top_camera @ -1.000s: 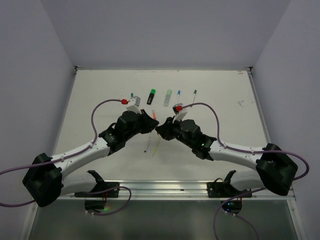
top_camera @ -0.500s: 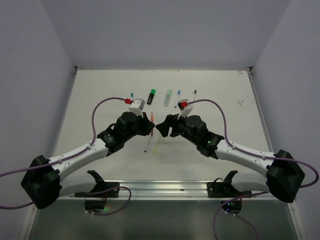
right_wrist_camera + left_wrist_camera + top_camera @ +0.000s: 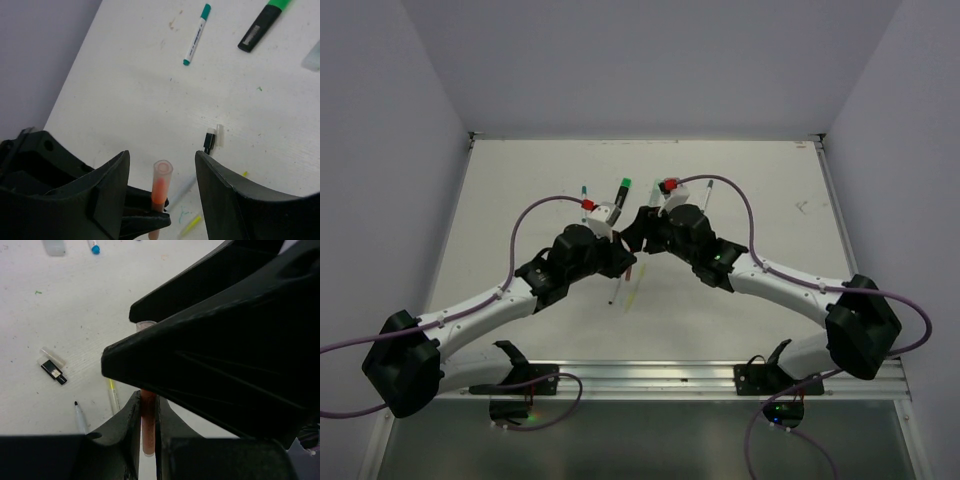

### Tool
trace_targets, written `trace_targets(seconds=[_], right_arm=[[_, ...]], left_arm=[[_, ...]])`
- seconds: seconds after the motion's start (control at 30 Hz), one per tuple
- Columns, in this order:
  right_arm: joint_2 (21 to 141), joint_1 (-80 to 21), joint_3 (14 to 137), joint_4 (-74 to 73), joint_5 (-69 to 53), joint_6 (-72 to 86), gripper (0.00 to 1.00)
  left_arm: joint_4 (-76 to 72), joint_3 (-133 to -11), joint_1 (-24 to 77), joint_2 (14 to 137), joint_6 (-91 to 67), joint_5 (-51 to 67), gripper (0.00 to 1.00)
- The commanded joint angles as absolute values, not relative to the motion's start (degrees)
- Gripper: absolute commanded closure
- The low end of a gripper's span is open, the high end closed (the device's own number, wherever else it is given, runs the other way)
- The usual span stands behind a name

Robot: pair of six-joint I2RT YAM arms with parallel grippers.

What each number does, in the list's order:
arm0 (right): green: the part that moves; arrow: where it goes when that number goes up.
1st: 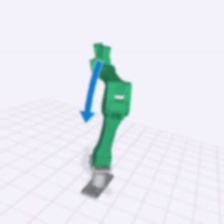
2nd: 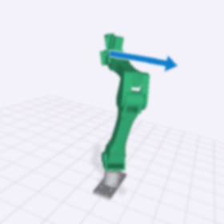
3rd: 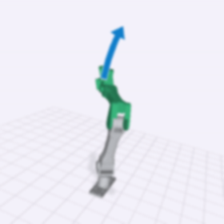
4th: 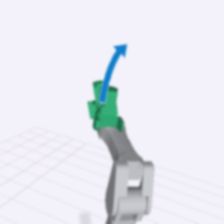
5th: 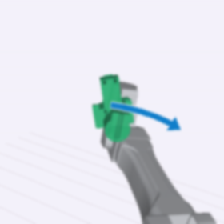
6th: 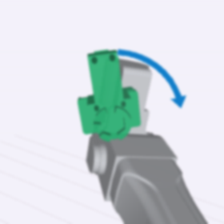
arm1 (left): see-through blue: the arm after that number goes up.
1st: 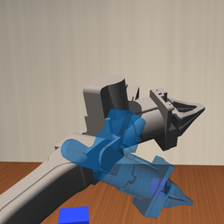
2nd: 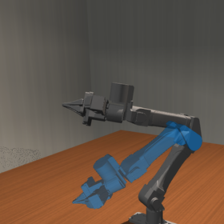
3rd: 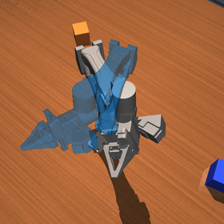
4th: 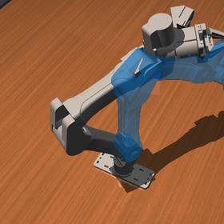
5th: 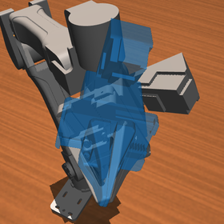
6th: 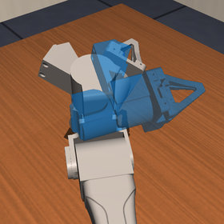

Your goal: Open the pen caps

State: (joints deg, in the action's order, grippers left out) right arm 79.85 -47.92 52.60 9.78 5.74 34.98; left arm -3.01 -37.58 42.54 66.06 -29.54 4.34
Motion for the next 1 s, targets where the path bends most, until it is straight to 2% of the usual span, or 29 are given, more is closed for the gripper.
trace_targets(seconds=[0.0,0.1,0.2,0.3,0.33,0.4,0.63,0.97], right_arm=[[81.91,-47.64,54.93,8.70,4.22,37.44,0.42],[82.88,-47.72,54.76,9.05,3.25,38.14,0.50],[83.14,-47.64,54.23,9.49,2.55,38.50,0.62],[83.41,-47.72,54.14,9.41,2.11,38.67,0.79],[83.23,-47.64,54.23,9.40,2.54,38.41,0.89],[82.97,-47.29,54.40,9.06,3.77,37.97,0.99],[81.48,-40.70,54.93,10.90,2.29,40.51,1.00],[79.46,-29.54,65.47,10.19,6.50,39.11,1.00]], left_arm=[[-6.42,-36.83,43.15,65.30,-27.77,6.68,1.00],[-6.50,-36.74,43.24,65.30,-27.77,6.42,1.00],[-6.94,-36.74,43.33,65.56,-27.86,6.50,1.00],[-7.38,-36.91,43.24,66.00,-28.12,7.03,1.00],[-7.30,-37.00,43.33,66.27,-28.21,7.21,1.00],[-7.03,-37.26,43.33,67.06,-28.30,8.26,1.00],[-6.59,-35.86,46.84,69.08,-29.70,10.19,1.00],[-5.19,-33.13,53.79,72.33,-33.57,11.43,1.00]])
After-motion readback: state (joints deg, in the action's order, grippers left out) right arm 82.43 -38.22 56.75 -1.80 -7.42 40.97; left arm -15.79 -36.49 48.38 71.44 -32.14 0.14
